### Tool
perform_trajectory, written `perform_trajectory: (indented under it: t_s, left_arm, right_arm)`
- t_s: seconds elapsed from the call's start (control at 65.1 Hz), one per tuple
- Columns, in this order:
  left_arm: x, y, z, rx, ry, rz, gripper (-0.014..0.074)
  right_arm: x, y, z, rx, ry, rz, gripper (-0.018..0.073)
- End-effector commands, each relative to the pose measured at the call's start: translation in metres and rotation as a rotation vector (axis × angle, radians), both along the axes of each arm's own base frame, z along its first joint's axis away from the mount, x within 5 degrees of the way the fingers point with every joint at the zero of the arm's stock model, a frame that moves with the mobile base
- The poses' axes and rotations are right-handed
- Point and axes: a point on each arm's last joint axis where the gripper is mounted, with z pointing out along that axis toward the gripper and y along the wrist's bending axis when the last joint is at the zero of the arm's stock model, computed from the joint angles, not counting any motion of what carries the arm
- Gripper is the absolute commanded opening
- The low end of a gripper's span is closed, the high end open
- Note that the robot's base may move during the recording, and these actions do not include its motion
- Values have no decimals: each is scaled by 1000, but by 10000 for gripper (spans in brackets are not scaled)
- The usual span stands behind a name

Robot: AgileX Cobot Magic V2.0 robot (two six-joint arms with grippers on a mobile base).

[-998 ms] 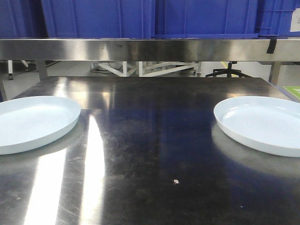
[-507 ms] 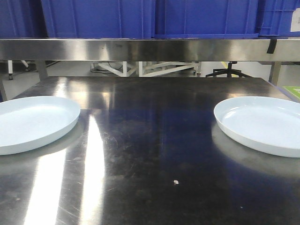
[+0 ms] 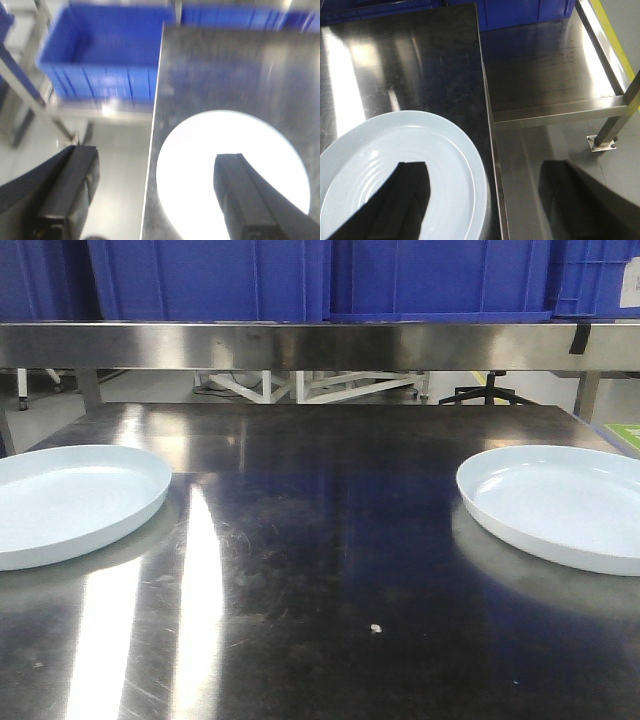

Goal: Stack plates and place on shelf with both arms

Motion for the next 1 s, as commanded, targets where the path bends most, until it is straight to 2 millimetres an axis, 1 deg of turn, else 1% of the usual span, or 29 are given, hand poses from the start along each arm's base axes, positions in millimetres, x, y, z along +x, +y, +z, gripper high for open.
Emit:
perform_trajectory:
  t_s: [0.0,0.154,0.246,0.399,0.538,0.676,0.983]
  left_arm:
    - [20,-6,5,-35,-57,-12,550]
    - [50,-10,-24,-33,33,-13,549]
    - [65,-12,-42,-28,83,-15,549]
    - [82,-15,-68,-19,164,-15,547]
    - [93,-16,-88,-8,225,-16,547]
    - [99,-17,-99,-6,249,-18,547]
    - [107,-18,-113,-1,270,-22,547]
  right_arm:
    - [6,0,20,-23,-122,9,571]
    - [6,0,20,-23,-122,9,571]
    - [6,0,20,-23,-120,9,571]
    - [6,0,19,-22,-111,8,571]
    - [5,0,18,-22,-106,8,571]
    - [5,0,18,-21,-101,8,571]
    - [5,0,18,-21,-95,7,571]
